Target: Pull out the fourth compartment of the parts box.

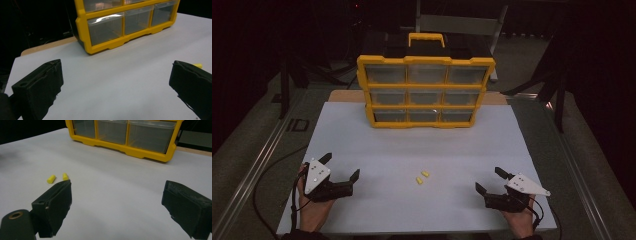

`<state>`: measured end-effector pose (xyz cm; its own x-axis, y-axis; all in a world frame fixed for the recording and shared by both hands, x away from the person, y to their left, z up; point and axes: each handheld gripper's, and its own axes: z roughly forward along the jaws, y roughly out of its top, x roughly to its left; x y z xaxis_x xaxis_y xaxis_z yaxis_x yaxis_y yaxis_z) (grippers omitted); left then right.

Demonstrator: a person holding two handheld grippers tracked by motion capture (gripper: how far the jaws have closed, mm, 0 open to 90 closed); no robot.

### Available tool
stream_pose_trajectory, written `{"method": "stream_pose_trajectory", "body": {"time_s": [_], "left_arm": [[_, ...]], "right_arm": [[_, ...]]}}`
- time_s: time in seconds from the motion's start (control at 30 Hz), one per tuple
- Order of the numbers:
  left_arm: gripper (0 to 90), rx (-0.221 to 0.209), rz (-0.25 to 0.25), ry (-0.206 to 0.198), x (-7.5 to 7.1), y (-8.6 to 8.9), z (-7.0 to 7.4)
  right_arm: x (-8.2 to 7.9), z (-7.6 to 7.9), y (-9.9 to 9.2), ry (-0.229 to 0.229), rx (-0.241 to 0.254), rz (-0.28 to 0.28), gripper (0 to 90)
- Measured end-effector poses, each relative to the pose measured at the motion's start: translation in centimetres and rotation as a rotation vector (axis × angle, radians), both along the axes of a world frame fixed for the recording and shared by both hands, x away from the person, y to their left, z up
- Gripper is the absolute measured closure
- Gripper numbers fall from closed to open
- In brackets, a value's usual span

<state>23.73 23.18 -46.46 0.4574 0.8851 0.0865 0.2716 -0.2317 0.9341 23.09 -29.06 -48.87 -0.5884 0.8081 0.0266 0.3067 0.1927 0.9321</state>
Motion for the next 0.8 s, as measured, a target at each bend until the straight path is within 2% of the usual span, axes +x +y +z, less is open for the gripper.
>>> {"method": "stream_pose_trajectory", "body": {"time_s": [0.17,0.47,0.8], "left_arm": [[0.2,0.008,-0.015,-0.013,0.7,-0.6,0.8],[0.2,0.019,-0.053,-0.02,3.0,-1.9,1.7],[0.2,0.034,-0.054,-0.019,4.6,-2.6,2.0]], "right_arm": [[0.0,0.0,0.2,0.0,0.0,0.006,9.0],[0.0,-0.1,0.1,0.0,0.001,0.0,9.1],[0.0,-0.1,0.0,-0.001,0.007,0.003,9.0]]}}
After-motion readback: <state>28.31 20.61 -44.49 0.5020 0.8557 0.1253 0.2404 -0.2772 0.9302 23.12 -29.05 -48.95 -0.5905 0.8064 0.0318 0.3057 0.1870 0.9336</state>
